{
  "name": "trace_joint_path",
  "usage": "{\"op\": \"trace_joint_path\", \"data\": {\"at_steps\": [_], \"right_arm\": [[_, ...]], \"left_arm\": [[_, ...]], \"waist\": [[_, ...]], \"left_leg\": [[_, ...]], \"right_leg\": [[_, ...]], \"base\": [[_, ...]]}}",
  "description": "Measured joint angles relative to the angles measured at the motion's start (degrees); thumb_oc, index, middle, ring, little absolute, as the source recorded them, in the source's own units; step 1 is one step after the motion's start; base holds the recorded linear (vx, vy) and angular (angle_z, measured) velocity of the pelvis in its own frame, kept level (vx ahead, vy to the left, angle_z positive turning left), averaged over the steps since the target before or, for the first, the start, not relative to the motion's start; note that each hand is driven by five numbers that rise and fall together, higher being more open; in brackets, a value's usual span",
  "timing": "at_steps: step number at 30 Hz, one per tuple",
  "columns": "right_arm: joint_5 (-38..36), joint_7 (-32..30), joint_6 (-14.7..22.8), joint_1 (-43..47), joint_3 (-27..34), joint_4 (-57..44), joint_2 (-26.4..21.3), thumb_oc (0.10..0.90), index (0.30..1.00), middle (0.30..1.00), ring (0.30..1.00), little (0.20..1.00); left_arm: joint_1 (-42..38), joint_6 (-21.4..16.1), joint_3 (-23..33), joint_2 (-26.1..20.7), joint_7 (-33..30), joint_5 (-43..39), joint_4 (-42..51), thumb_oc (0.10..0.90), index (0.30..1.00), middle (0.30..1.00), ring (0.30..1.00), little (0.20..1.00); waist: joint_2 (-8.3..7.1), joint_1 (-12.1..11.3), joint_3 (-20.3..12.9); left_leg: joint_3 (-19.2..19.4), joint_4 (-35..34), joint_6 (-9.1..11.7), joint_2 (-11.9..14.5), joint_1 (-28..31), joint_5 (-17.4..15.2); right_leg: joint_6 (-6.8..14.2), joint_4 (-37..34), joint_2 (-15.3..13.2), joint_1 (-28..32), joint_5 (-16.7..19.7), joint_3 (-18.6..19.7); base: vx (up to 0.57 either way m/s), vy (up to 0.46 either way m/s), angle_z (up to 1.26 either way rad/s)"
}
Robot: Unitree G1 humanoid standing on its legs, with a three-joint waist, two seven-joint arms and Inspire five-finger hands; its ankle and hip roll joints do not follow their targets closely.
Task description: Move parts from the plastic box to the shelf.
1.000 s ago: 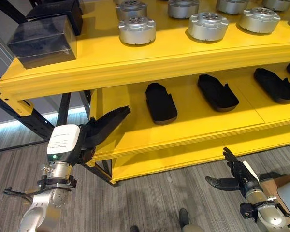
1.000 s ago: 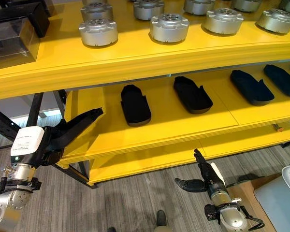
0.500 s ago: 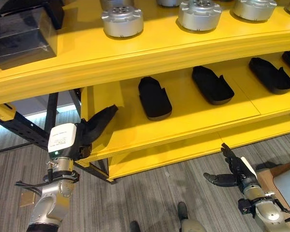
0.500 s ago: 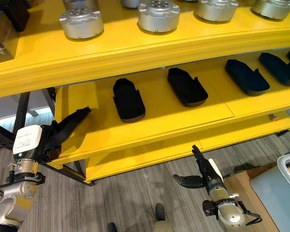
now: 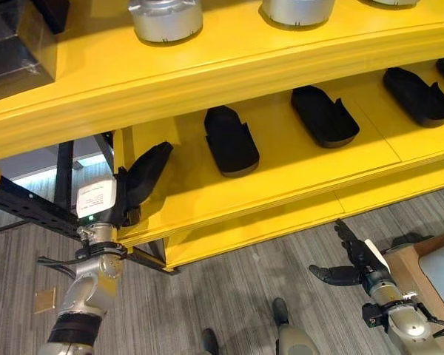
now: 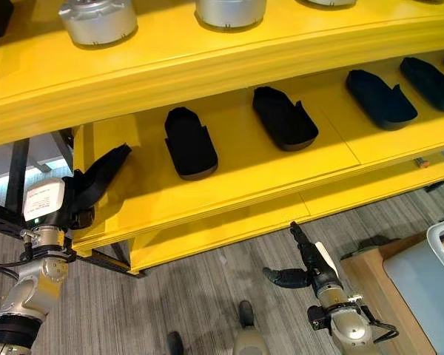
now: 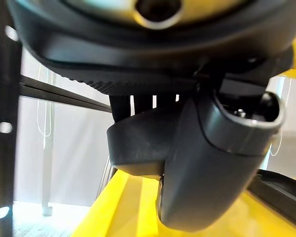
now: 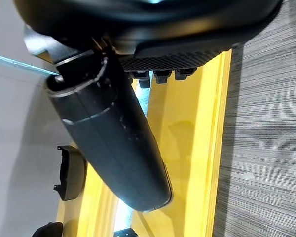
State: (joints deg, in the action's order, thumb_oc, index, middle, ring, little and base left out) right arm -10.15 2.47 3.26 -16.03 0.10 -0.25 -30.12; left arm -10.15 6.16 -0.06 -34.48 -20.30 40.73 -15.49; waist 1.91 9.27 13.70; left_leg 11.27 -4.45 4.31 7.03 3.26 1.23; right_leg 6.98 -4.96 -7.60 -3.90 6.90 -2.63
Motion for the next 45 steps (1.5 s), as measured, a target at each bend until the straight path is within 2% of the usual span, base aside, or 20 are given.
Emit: {"op": "trace_joint_path", "data": {"at_steps": [9, 18, 23, 27, 30, 34, 39, 45], "right_arm": [[0.0, 0.0, 0.0, 0.5, -1.7, -1.0, -1.1, 0.9, 1.0, 1.0, 1.0, 1.0], [0.0, -0.1, 0.1, 1.0, -1.9, -1.7, -1.4, 0.9, 1.0, 1.0, 1.0, 1.0], [0.0, -0.1, 0.1, 1.2, -2.5, -1.8, -1.5, 0.9, 1.0, 1.0, 1.0, 1.0], [-0.1, -0.1, 0.2, 1.9, -3.1, -1.8, -1.9, 0.9, 1.0, 1.0, 1.0, 1.0], [-0.1, -0.3, 0.3, 4.0, -3.8, -1.9, -1.9, 0.9, 1.0, 1.0, 1.0, 1.0], [-0.4, -0.7, 0.4, 7.6, -3.9, -2.2, -1.9, 0.9, 1.0, 1.0, 1.0, 1.0], [-1.3, -1.2, 0.6, 9.9, -3.9, -2.5, -1.9, 0.9, 1.0, 1.0, 1.0, 1.0], [-1.3, -1.7, 0.7, 9.9, -3.9, -4.2, -2.1, 0.9, 1.0, 1.0, 1.0, 1.0]], "left_arm": [[-6.3, 1.4, -1.1, -0.4, -1.8, -0.1, -6.9, 0.4, 0.3, 0.3, 0.3, 0.3], [-13.7, 2.7, -5.7, -1.3, -3.1, -1.5, -13.4, 0.4, 0.3, 0.3, 0.3, 0.3], [-14.8, 3.3, -7.1, -2.9, -2.9, -2.2, -14.6, 0.4, 0.3, 0.3, 0.3, 0.3], [-17.9, 3.7, -9.5, -2.9, -2.8, -2.3, -17.5, 0.4, 0.3, 0.3, 0.3, 0.3], [-19.6, 3.8, -10.6, -2.9, -2.7, -2.4, -18.9, 0.4, 0.3, 0.3, 0.3, 0.3], [-23.3, 3.8, -12.2, -3.1, -2.7, -3.6, -20.6, 0.4, 0.3, 0.3, 0.3, 0.3], [-24.8, 3.8, -13.2, -4.1, -2.7, -6.3, -21.0, 0.4, 0.3, 0.3, 0.3, 0.3], [-25.3, 4.1, -13.2, -5.2, -2.7, -6.9, -23.5, 0.4, 0.3, 0.3, 0.3, 0.3]], "waist": [[-0.33, 0.4, 0.3], [-0.28, 0.5, 1.8], [-0.4, 1.6, 1.9], [-0.44, 1.6, 1.9], [-0.5, 1.7, 2.0], [-0.92, 1.8, 3.0], [-1.21, 1.5, 3.9], [-0.66, 1.4, 4.2]], "left_leg": [[0.9, 0.0, 0.0, 0.5, -0.2, 0.0], [0.9, 0.0, 0.3, 0.9, -0.4, 0.2], [1.0, 0.0, 0.3, 0.9, -0.5, 0.2], [1.0, 0.0, 0.3, 1.0, -0.5, 0.2], [0.9, 0.1, 0.5, 1.1, -0.9, 0.3], [-0.2, 2.9, 0.5, 1.1, -3.7, 0.3], [-1.3, 5.4, 0.7, 1.1, -5.6, 0.0], [-2.0, 9.4, 2.4, 2.2, -7.1, -1.8]], "right_leg": [[-0.1, 0.0, 0.6, -0.7, 0.2, 0.5], [-0.2, 0.0, 0.9, -0.8, 0.1, 0.4], [-0.3, 0.1, 1.0, -0.9, 0.1, 0.5], [-0.3, 0.1, 1.1, -1.0, 0.1, 0.5], [-0.8, 2.1, 1.2, -2.3, -0.4, 0.5], [-1.1, 9.3, 0.7, -6.7, -3.4, 0.3], [-1.6, 19.6, 0.3, -11.8, -9.0, 0.1], [-3.0, 28.9, 0.7, -15.7, -14.0, 0.1]], "base": [[-0.01, -0.019, -0.05], [0.0, 0.0, 0.0], [0.0, 0.0, 0.0], [-0.05, -0.011, -0.01], [-0.07, -0.01, 0.01], [-0.08, -0.012, 0.1], [-0.05, -0.016, 0.12], [-0.02, -0.008, 0.02]]}}
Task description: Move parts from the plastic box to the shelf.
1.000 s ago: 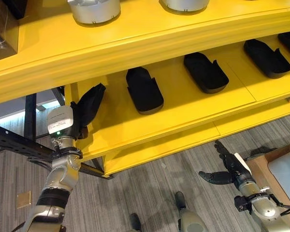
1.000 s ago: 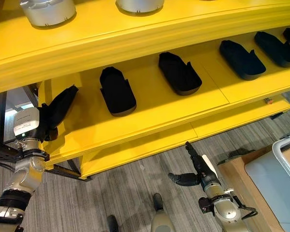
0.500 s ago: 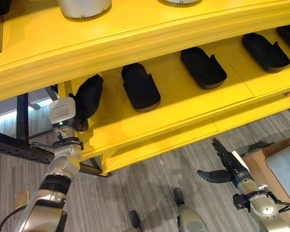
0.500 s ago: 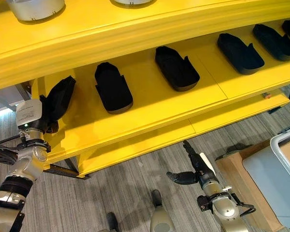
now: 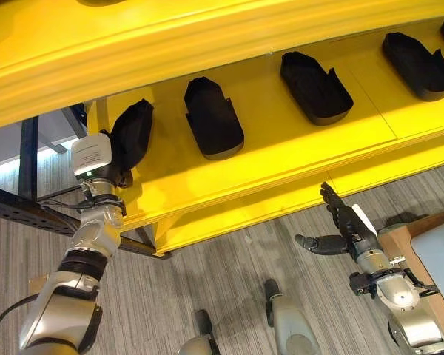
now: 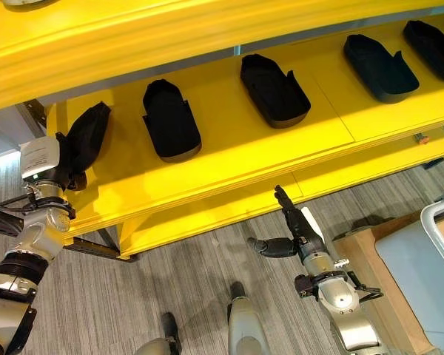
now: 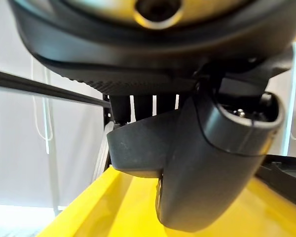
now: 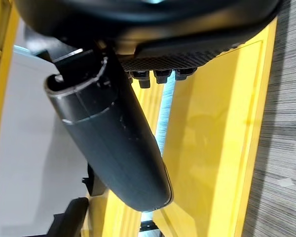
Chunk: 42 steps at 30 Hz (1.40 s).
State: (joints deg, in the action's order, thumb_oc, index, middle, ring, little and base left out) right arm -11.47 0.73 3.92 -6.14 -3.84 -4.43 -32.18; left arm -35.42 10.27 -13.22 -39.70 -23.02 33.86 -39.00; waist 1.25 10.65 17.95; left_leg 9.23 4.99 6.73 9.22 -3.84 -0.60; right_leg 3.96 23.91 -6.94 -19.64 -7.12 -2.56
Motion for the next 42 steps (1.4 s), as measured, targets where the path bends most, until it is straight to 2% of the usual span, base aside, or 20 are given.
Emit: {"op": "trace_joint_path", "data": {"at_steps": [8, 11, 15, 19, 22, 26, 29, 42], "right_arm": [[0.0, -0.1, 0.0, 0.0, 0.0, -0.2, -1.0, 0.9, 1.0, 1.0, 1.0, 1.0], [0.0, -0.5, 0.0, 0.1, 0.0, -1.1, -1.8, 0.9, 1.0, 1.0, 1.0, 1.0], [0.0, -0.7, 0.0, -0.1, 0.0, -1.8, -2.5, 0.9, 1.0, 1.0, 1.0, 1.0], [0.0, -0.8, 0.0, -0.1, 0.0, -1.9, -2.6, 0.9, 1.0, 1.0, 1.0, 1.0], [0.0, -0.8, 0.0, -0.1, -0.1, -2.0, -2.7, 0.9, 1.0, 1.0, 1.0, 1.0], [0.0, -0.7, 0.1, -0.6, -0.3, -2.2, -2.7, 0.9, 1.0, 1.0, 1.0, 1.0], [0.0, -0.7, 0.1, -0.7, -0.4, -2.2, -2.8, 0.9, 1.0, 1.0, 1.0, 1.0], [0.0, -1.4, 1.3, -2.6, -0.3, -2.7, -4.2, 0.9, 1.0, 1.0, 1.0, 1.0]], "left_arm": [[-1.7, 0.8, 0.0, -0.8, 0.0, -1.3, -3.8, 0.4, 0.3, 0.3, 0.3, 0.3], [-2.4, 0.5, 0.0, -2.7, 0.0, -2.1, -5.5, 0.4, 0.3, 0.3, 0.3, 0.3], [-2.5, 0.9, 0.0, -4.0, 0.0, -4.2, -6.7, 0.4, 0.3, 0.3, 0.3, 0.3], [-3.4, 0.5, 0.0, -4.5, 0.0, -4.3, -8.8, 0.4, 0.3, 0.3, 0.3, 0.3], [-6.3, 0.9, -0.3, -4.5, 0.0, -4.4, -13.5, 0.4, 0.3, 0.3, 0.3, 0.3], [-10.1, 0.9, -1.3, -4.5, 0.2, -6.7, -19.6, 0.4, 0.3, 0.3, 0.3, 0.3], [-10.8, 1.1, -1.3, -4.6, 0.4, -6.7, -19.7, 0.4, 0.3, 0.3, 0.3, 0.3], [-15.1, 0.7, -9.7, -4.6, 1.1, -3.6, -20.8, 0.4, 0.3, 0.3, 0.3, 0.3]], "waist": [[0.56, 0.1, 0.2], [1.05, 0.0, 0.5], [1.77, -0.2, 0.8], [1.79, 0.0, 0.8], [1.78, 0.0, 0.8], [1.78, 0.1, 0.8], [1.78, 0.0, 0.8], [1.68, 0.3, 0.9]], "left_leg": [[-0.4, 5.1, 0.7, 1.9, -1.6, -1.6], [-0.5, 6.8, 0.8, 2.6, -3.2, -1.8], [-1.3, 10.1, 0.9, 3.5, -4.0, -2.2], [-2.5, 12.7, 0.9, 4.0, -5.4, -3.1], [-2.5, 13.2, 2.1, 4.3, -6.4, -3.9], [-2.5, 13.8, 2.1, 4.3, -7.0, -4.0], [-2.4, 13.8, 2.1, 4.3, -7.2, -4.1], [-2.2, 13.9, 2.2, 4.5, -9.4, -4.2]], "right_leg": [[-2.6, 6.4, 1.5, -2.3, -3.4, 0.2], [-3.3, 8.7, 2.1, -4.1, -4.2, 0.1], [-4.1, 10.7, 2.7, -4.1, -5.5, -0.3], [-5.0, 12.3, 2.9, -4.4, -6.3, -0.9], [-5.3, 13.5, 2.9, -5.9, -6.5, -1.2], [-5.3, 13.9, 2.9, -6.3, -6.5, -1.2], [-5.4, 14.2, 2.9, -6.8, -6.5, -1.1], [-5.6, 14.9, 3.3, -9.7, -6.6, -0.6]], "base": [[0.0, -0.005, -0.01], [0.0, 0.0, 0.0], [0.01, -0.002, 0.01], [0.02, 0.001, 0.08], [0.0, 0.0, 0.01], [0.0, -0.001, 0.01], [0.0, 0.0, 0.0], [0.0, 0.0, -0.01]]}}
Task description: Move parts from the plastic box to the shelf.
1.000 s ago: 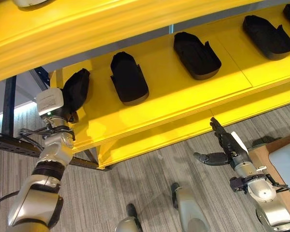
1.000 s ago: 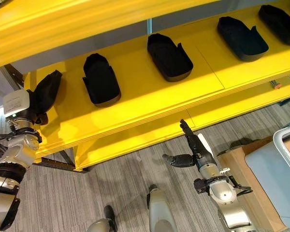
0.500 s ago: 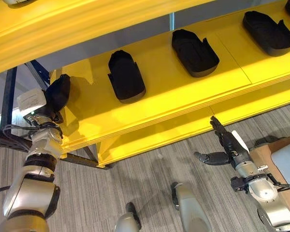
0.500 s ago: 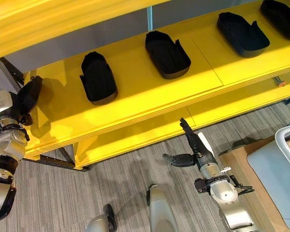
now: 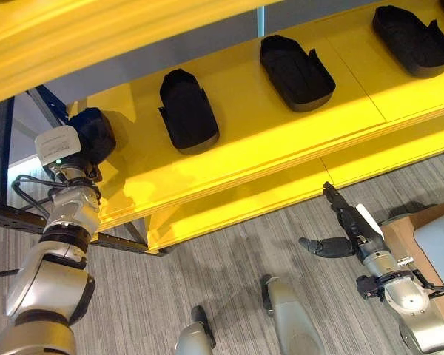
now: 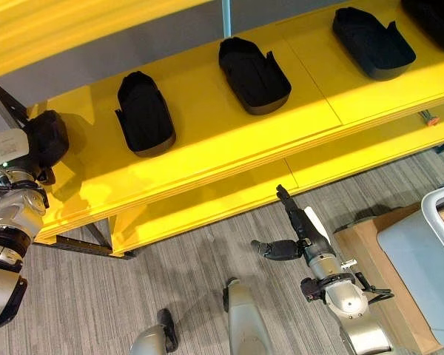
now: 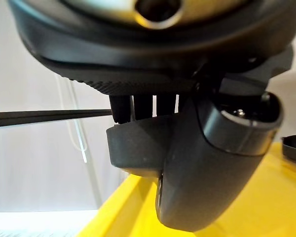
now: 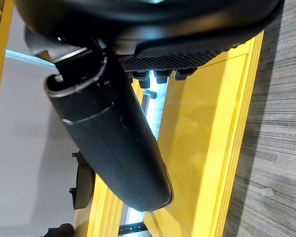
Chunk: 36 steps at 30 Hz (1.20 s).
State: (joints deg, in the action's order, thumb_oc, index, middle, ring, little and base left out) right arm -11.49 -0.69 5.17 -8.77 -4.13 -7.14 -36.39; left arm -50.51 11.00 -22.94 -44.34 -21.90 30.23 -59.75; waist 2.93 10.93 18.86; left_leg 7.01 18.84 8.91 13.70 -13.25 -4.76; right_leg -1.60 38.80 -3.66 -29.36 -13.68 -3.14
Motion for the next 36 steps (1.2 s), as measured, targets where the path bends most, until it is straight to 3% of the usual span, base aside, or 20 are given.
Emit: {"op": "trace_joint_path", "data": {"at_steps": [14, 36], "right_arm": [[0.0, -0.6, 1.0, 0.0, 0.1, -0.7, 0.0, 0.9, 1.0, 1.0, 1.0, 1.0], [-0.1, -0.9, 3.3, 0.0, 0.1, -1.7, -0.7, 0.9, 1.0, 1.0, 1.0, 1.0]], "left_arm": [[-0.4, -1.9, -5.7, 0.0, 0.2, 4.5, -2.1, 0.4, 0.3, 0.3, 0.3, 0.3], [-0.5, -4.9, -8.5, 0.0, 0.5, 8.1, -5.5, 0.4, 0.3, 0.3, 0.3, 0.3]], "waist": [[-0.3, 1.3, 0.2], [-0.3, 1.5, 0.1]], "left_leg": [[0.0, 1.0, -0.3, 0.3, -0.2, -0.4], [0.3, 2.7, -0.6, 0.5, -0.6, -0.9]], "right_leg": [[-0.1, 0.2, 0.7, -0.2, -0.1, 1.0], [-0.1, 0.6, 1.0, -0.3, 0.0, 1.3]], "base": [[0.0, -0.001, -0.03], [0.0, 0.0, 0.0]]}}
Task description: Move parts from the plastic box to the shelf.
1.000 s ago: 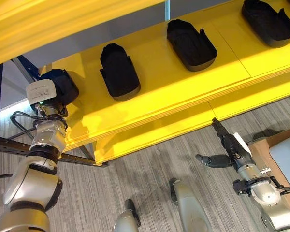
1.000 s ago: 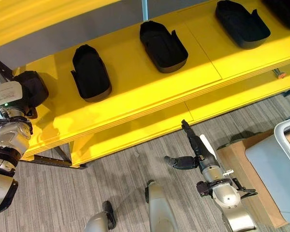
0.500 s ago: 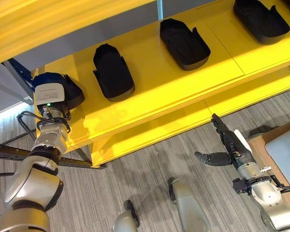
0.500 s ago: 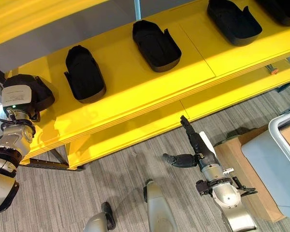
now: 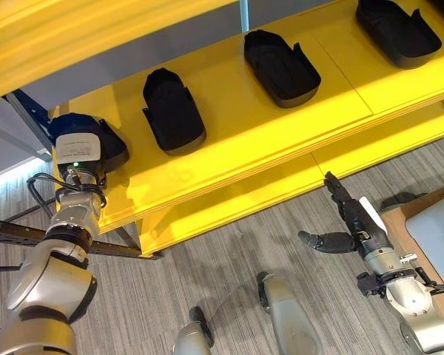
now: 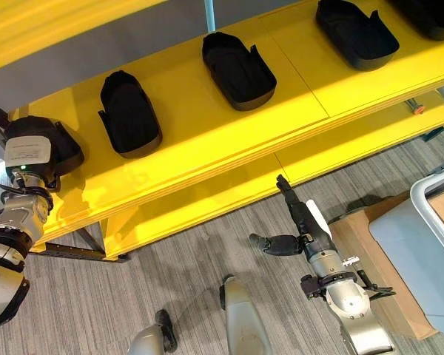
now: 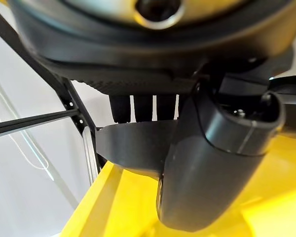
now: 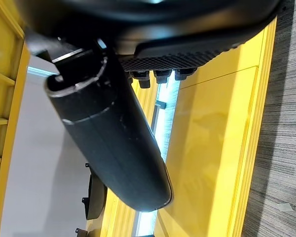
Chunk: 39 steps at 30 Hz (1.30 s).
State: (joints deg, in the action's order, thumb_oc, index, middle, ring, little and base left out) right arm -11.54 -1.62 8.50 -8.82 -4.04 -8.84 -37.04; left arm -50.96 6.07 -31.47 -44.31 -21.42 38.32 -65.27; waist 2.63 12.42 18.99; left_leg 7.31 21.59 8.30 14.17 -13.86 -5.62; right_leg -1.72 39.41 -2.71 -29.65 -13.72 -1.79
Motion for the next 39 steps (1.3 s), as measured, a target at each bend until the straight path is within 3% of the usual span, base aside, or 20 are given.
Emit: {"op": "trace_joint_path", "data": {"at_steps": [39], "right_arm": [[0.0, -1.5, 1.6, -0.1, 0.0, 0.0, -0.3, 0.9, 1.0, 1.0, 1.0, 1.0]], "left_arm": [[0.2, -1.6, -2.7, -0.2, 0.0, 8.1, 9.9, 0.4, 0.3, 0.3, 0.3, 0.3]], "waist": [[-0.35, -1.4, -0.2]], "left_leg": [[-0.6, 1.4, 0.5, 0.4, -1.2, -1.4]], "right_leg": [[-0.1, 1.1, 0.2, -1.0, 0.1, -0.1]], "base": [[0.0, 0.0, 0.0]]}}
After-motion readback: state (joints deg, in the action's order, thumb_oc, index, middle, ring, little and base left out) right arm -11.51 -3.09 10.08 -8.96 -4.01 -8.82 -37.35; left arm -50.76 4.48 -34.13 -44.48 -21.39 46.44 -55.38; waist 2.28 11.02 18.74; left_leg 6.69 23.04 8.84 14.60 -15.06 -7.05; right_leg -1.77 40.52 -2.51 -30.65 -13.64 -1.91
